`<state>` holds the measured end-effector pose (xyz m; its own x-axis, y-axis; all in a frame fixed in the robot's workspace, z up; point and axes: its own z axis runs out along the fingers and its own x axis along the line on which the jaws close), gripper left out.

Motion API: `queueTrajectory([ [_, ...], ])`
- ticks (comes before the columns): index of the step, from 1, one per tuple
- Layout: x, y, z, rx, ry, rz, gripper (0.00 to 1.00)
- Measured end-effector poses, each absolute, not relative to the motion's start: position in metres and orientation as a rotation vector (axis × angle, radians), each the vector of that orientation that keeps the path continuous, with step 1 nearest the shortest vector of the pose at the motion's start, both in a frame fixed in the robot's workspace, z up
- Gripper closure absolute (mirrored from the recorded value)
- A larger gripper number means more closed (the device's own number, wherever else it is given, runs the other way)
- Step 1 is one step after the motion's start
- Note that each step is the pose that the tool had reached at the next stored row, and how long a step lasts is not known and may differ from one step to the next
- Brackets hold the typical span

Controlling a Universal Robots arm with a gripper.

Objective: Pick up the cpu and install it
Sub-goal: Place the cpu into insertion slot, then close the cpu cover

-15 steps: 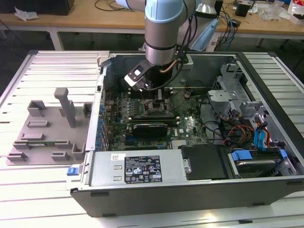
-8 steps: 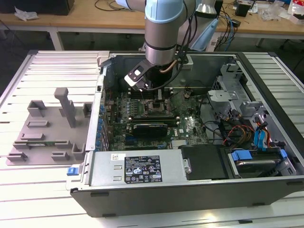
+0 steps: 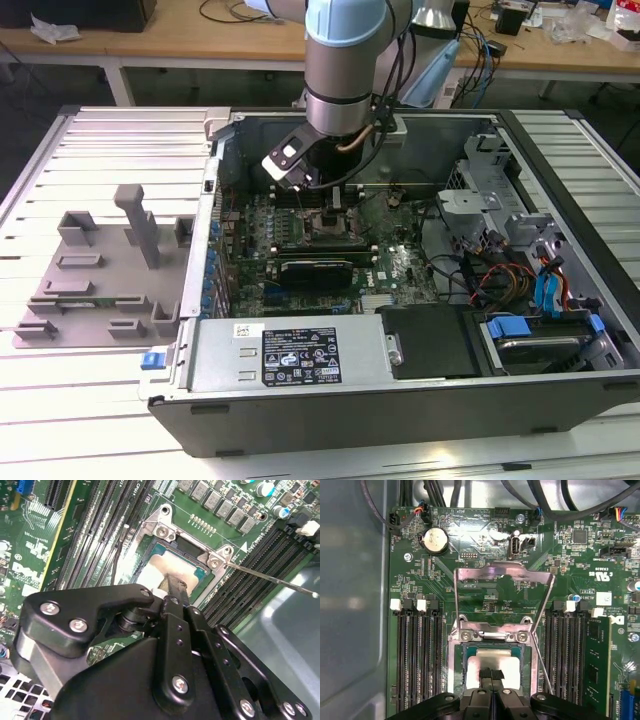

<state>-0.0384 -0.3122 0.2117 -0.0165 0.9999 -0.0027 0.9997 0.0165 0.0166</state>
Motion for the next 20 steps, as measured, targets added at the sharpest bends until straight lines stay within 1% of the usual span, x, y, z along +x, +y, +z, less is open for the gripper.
queueTrajectory([
  [3,-0.038,-0.312,0.235,2.194,2.230,0.015,0.89],
  [6,-0.038,-0.312,0.243,2.194,2.230,0.015,0.89],
  [20,-0.038,-0.312,0.246,2.194,2.230,0.015,0.89],
])
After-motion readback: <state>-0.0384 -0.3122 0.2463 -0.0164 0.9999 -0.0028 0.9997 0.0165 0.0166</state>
